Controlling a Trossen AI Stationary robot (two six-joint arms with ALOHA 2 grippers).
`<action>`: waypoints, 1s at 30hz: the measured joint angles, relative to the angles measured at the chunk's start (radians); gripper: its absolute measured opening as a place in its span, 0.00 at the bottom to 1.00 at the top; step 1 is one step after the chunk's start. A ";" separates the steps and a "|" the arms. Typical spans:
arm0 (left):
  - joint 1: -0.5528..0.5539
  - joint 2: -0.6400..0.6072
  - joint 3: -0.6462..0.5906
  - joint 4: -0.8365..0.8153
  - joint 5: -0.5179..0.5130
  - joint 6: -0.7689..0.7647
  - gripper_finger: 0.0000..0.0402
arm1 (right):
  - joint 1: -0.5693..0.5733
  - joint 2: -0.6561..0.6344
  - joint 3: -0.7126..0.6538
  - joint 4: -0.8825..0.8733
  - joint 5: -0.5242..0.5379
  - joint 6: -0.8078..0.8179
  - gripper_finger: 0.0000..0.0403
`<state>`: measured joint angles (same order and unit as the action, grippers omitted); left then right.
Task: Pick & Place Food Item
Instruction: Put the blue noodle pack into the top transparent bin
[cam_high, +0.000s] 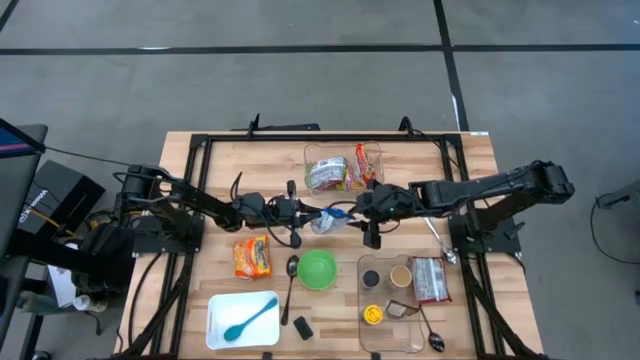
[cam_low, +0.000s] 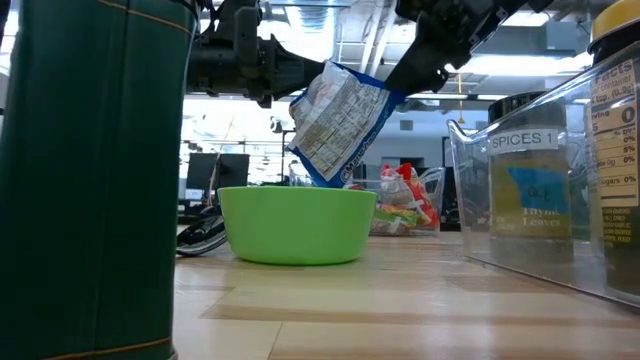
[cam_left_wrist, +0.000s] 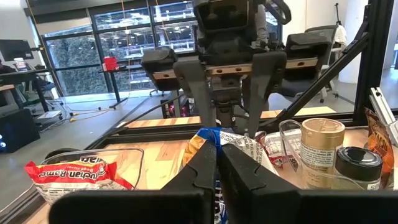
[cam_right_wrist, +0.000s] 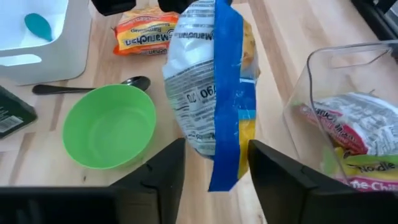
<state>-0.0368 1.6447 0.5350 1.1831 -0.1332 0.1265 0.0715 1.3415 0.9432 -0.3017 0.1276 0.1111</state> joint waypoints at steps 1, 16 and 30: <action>0.000 0.000 0.000 0.000 0.000 0.000 0.01 | 0.000 0.001 0.000 -0.002 0.000 0.009 0.40; 0.000 0.000 0.000 -0.001 0.000 0.000 0.00 | -0.016 0.022 0.000 -0.002 0.009 0.021 0.42; 0.000 0.000 0.000 0.000 0.000 0.000 0.01 | -0.035 0.021 0.000 0.001 0.001 0.013 0.56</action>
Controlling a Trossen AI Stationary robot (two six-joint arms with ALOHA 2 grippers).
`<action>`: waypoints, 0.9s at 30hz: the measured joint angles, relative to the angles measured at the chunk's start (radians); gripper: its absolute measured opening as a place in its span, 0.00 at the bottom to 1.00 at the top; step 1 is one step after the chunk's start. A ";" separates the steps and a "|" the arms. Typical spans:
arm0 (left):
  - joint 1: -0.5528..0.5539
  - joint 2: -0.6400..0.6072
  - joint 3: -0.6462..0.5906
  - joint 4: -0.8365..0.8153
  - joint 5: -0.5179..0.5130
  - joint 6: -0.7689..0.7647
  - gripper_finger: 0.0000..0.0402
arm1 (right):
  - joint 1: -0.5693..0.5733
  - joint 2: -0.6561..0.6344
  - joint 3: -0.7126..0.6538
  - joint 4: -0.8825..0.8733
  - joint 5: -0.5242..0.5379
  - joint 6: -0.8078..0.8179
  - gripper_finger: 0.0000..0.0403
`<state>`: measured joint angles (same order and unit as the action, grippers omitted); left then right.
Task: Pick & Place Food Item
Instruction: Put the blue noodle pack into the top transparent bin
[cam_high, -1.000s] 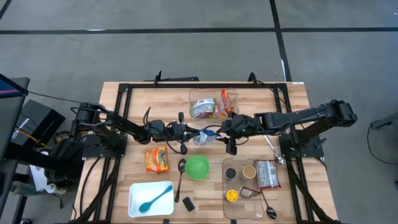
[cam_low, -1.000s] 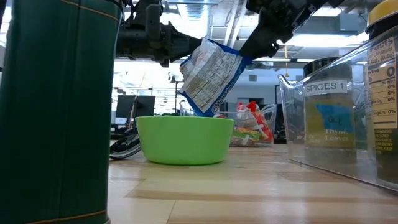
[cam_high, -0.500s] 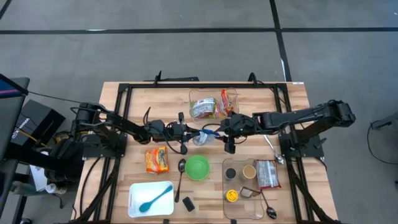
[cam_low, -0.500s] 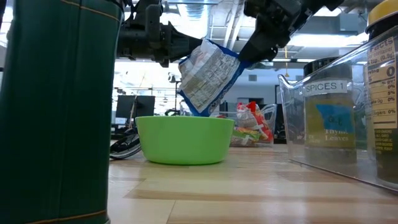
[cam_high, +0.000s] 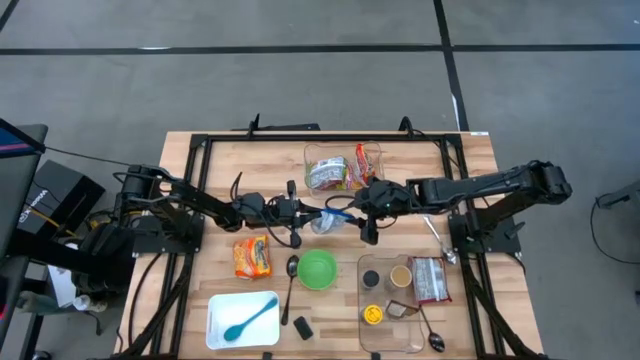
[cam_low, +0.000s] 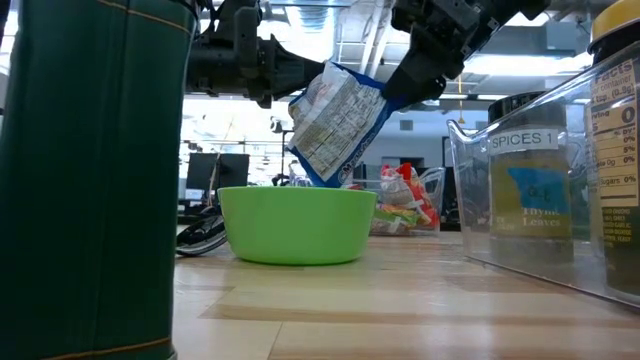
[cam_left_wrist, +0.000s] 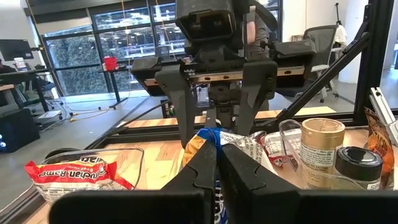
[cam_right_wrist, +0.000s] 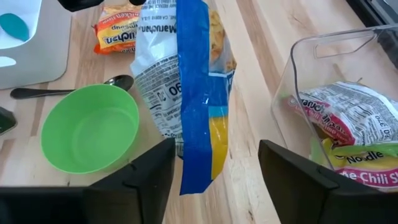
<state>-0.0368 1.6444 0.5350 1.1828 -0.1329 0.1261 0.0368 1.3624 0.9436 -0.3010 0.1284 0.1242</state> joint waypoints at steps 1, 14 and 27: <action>0.000 0.000 0.000 0.000 0.000 0.000 0.01 | 0.000 0.000 0.000 0.000 0.000 0.000 0.55; 0.000 0.000 0.000 0.000 0.000 0.000 0.01 | 0.000 0.000 0.000 0.000 -0.001 0.007 0.46; 0.000 0.000 0.000 0.000 0.000 0.000 0.01 | 0.000 0.033 0.000 0.024 -0.027 0.006 0.37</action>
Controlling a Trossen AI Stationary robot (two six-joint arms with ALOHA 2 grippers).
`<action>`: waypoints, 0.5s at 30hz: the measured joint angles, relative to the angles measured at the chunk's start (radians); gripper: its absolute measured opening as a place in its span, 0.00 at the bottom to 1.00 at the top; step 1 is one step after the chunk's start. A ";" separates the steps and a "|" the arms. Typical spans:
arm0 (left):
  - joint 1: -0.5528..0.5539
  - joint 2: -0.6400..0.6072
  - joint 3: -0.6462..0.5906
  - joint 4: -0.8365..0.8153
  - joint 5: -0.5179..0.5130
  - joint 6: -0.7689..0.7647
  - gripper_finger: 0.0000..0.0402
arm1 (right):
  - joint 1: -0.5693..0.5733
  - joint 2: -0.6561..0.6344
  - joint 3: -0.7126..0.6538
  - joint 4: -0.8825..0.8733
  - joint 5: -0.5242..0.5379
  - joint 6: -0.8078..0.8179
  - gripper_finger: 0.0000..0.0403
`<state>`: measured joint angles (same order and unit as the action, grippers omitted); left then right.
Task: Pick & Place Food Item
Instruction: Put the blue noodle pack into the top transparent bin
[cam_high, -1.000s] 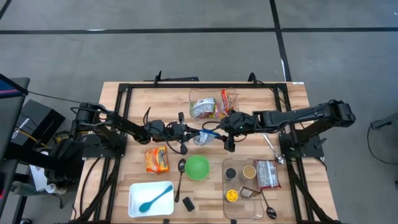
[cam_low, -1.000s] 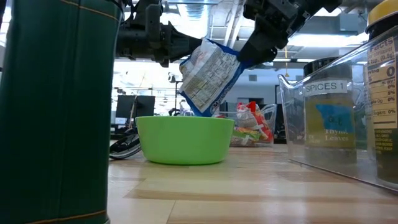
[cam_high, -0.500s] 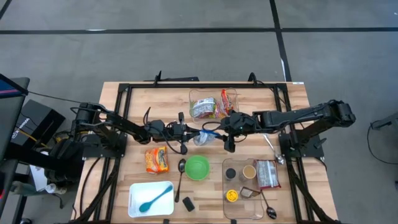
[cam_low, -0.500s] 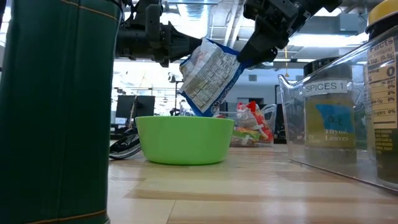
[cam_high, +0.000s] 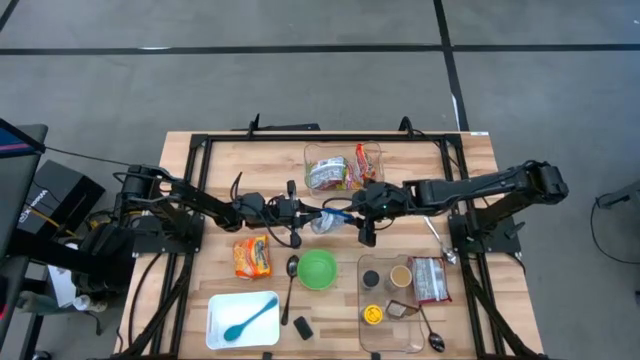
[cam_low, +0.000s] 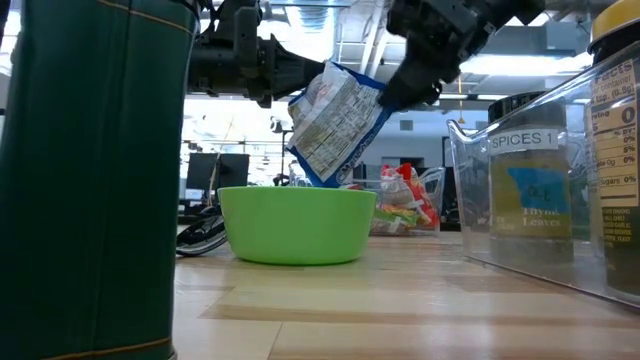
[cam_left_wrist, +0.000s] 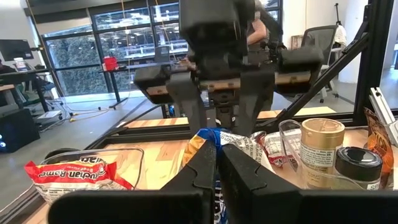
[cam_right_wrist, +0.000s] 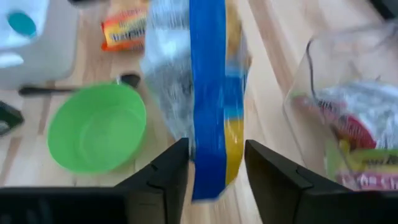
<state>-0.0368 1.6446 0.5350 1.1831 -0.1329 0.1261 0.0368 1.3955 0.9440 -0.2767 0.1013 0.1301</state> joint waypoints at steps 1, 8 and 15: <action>0.000 0.000 0.000 0.000 0.000 0.000 0.01 | 0.000 -0.001 0.001 0.004 0.000 -0.003 0.34; 0.000 0.000 0.000 0.001 0.000 0.000 0.01 | 0.000 -0.002 -0.001 0.024 0.000 -0.007 0.20; 0.000 0.000 0.000 0.001 0.000 0.000 0.01 | 0.000 -0.001 -0.001 0.024 0.000 -0.007 0.13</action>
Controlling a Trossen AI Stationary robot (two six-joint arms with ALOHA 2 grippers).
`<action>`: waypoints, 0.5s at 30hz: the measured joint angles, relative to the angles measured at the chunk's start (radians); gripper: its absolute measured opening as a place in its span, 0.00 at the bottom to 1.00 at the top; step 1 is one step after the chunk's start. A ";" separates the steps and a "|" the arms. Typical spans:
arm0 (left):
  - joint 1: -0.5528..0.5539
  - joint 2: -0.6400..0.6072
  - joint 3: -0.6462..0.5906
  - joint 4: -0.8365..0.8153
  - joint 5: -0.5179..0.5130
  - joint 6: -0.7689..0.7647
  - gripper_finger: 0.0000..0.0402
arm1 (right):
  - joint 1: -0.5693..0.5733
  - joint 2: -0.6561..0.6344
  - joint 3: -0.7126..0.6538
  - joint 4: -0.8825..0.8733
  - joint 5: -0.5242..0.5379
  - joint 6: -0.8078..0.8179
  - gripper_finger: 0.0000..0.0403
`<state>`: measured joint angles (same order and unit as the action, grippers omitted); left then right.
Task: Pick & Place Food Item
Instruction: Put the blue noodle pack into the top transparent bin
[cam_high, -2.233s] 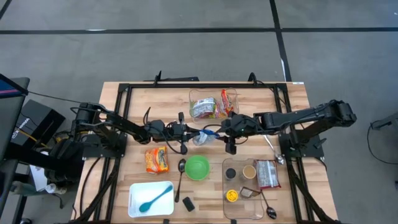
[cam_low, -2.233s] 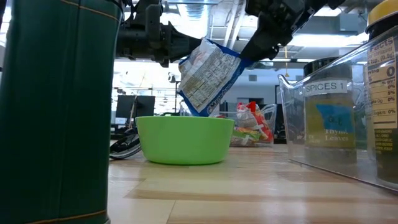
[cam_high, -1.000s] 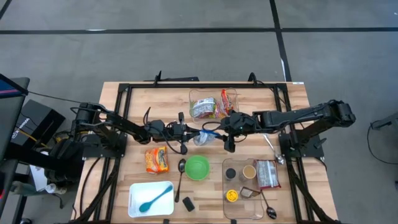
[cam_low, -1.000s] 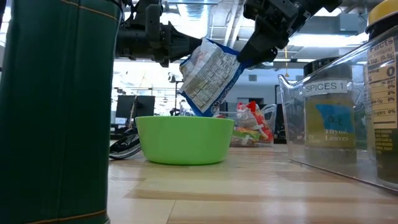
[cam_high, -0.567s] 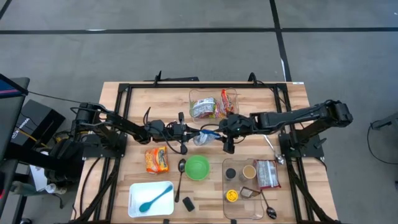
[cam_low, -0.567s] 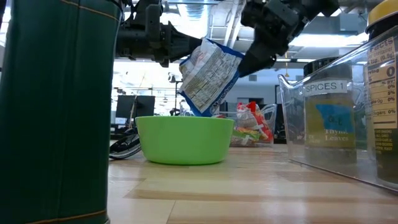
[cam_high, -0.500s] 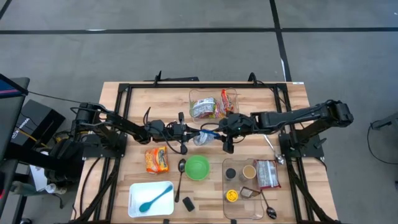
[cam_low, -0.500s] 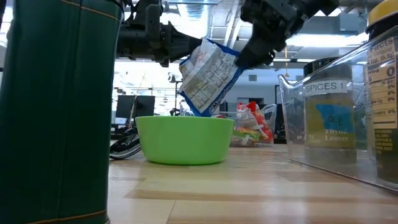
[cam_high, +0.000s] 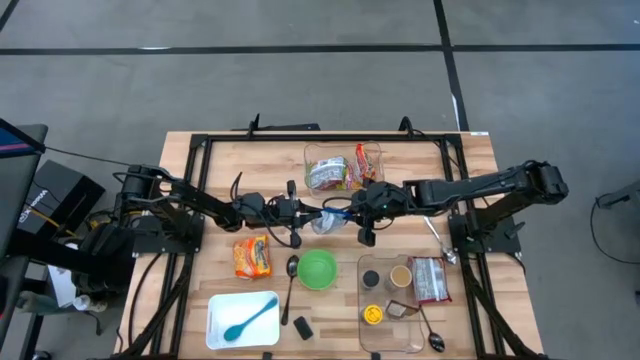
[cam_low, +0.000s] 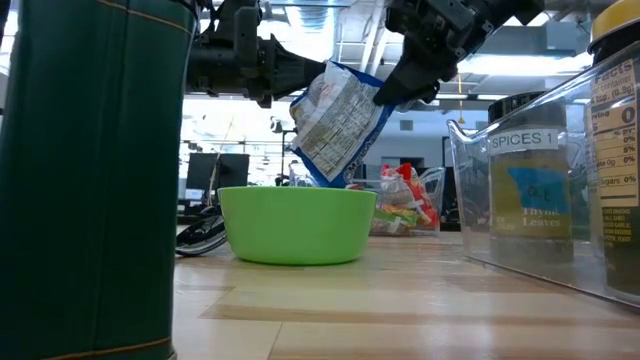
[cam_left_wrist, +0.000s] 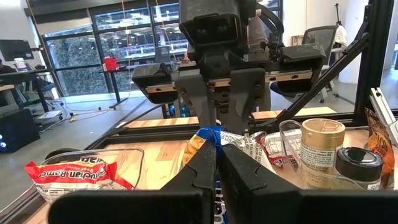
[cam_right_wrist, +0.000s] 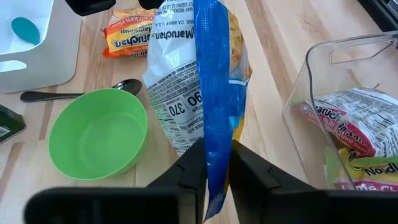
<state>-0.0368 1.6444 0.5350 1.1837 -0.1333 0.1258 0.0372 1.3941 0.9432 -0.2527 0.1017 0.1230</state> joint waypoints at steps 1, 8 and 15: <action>0.000 0.000 0.000 0.000 0.000 0.000 0.01 | 0.000 0.000 0.000 0.000 0.000 0.000 0.12; 0.000 0.000 0.000 0.000 0.000 -0.001 0.02 | 0.000 0.000 0.000 0.001 0.000 -0.003 0.03; 0.000 0.000 0.000 -0.002 0.000 -0.002 0.09 | 0.000 0.000 0.000 0.000 0.001 -0.002 0.02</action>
<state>-0.0368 1.6444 0.5350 1.1818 -0.1333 0.1234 0.0372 1.3941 0.9432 -0.2527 0.1024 0.1207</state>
